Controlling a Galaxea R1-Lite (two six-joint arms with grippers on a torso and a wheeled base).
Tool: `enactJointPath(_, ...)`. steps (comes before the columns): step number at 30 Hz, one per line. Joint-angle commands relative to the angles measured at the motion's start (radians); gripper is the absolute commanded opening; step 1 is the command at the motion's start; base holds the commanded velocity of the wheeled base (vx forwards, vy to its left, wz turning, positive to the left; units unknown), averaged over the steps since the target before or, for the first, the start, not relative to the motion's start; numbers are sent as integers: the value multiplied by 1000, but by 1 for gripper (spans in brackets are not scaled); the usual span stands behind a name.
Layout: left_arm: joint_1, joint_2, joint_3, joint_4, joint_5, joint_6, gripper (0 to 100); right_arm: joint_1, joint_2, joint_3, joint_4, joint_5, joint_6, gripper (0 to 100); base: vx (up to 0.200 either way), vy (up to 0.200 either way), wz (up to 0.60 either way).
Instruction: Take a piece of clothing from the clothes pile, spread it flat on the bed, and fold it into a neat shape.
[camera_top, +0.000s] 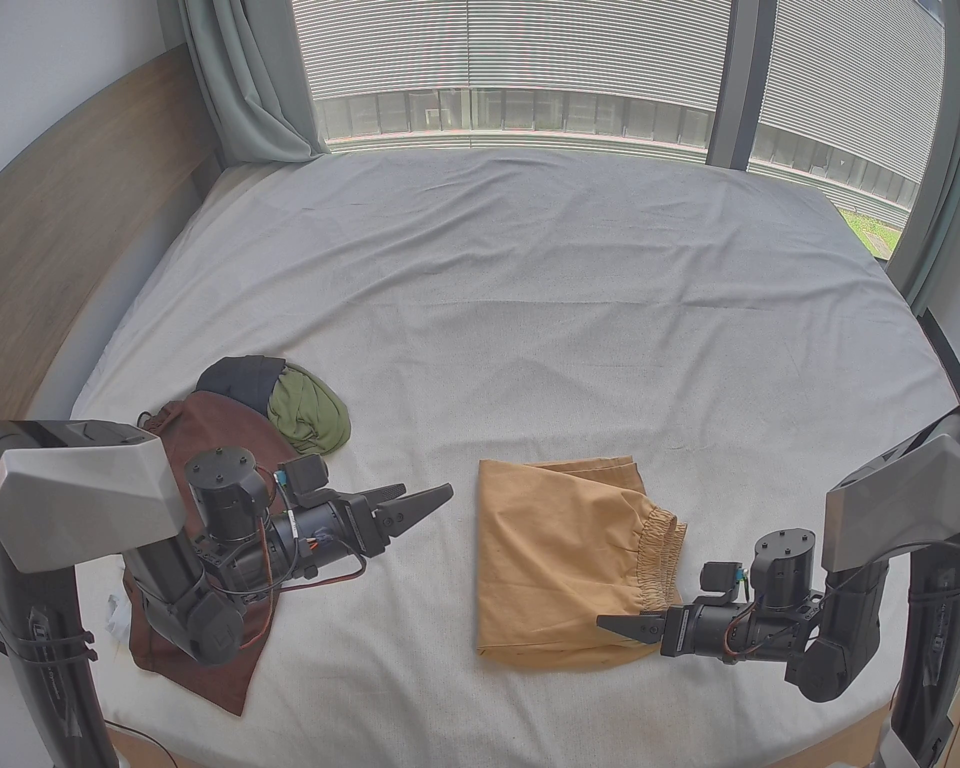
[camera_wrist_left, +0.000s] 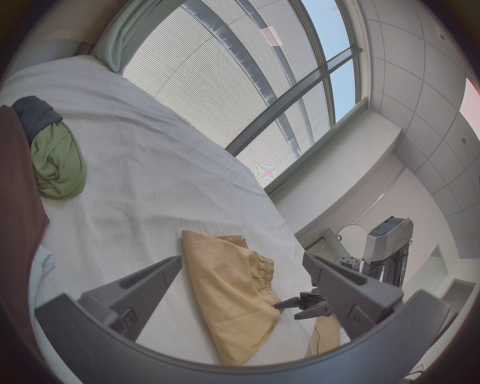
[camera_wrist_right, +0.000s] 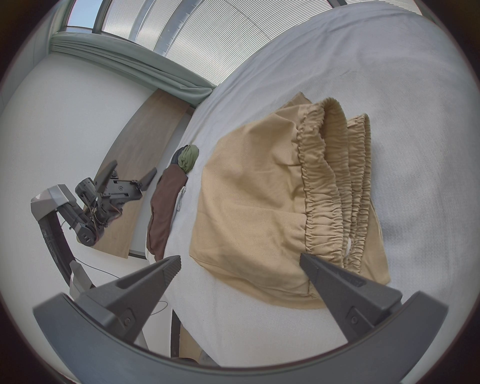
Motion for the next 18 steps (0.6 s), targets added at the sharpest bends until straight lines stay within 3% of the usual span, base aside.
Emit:
enactJointPath(1,15,-3,1,-1,-2,18,100,-9,56,-2,2,0,-14,100,0,0,0)
enactJointPath(10,18,6,-1,-1,-2,55,100,-9,96,-3,0,0,-49,100,0,0,0)
enactJointPath(18,20,0,1,-1,5,57,100,0,-30,37,2,1,-53,100,0,0,0)
